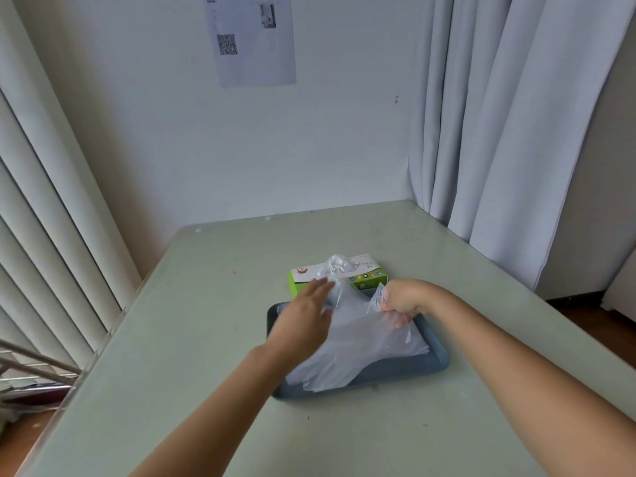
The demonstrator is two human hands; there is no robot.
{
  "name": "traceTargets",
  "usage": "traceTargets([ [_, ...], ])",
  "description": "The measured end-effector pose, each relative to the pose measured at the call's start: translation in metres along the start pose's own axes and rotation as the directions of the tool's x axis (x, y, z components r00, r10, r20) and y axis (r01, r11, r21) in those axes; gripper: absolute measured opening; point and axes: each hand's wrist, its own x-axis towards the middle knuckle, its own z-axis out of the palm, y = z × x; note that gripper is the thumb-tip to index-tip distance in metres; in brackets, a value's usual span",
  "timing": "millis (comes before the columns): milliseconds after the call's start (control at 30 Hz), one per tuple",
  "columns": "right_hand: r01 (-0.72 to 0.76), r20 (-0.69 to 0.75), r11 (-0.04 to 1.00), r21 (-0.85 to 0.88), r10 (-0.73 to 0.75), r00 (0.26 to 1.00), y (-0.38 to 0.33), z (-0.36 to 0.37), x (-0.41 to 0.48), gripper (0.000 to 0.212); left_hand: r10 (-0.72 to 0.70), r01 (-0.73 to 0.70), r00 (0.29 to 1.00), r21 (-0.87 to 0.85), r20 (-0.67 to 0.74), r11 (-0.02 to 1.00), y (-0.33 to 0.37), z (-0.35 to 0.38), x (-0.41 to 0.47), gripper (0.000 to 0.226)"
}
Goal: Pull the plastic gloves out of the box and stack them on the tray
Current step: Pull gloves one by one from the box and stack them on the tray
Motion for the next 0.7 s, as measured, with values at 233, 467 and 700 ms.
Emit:
traceTargets([
  [233,-0.055,0.080,0.991,0.121,0.045,0.996,0.003,-0.007,0.003,0.016,0.024,-0.117,0.925,0.223,0.378,0.968,0.011,0.048,0.010,0.053],
  [467,-0.063,0.138,0.982,0.180,0.038,0.990,0.009,-0.014,0.002,0.016,-0.016,-0.037,0.912,0.120,0.410,0.992,0.011,0.058,0.007,0.058],
  [700,-0.015,-0.001,0.999,0.032,0.015,1.000,0.000,-0.013,-0.012,0.017,-0.102,0.018,0.896,0.194,0.433,0.981,0.015,0.060,0.007,0.057],
])
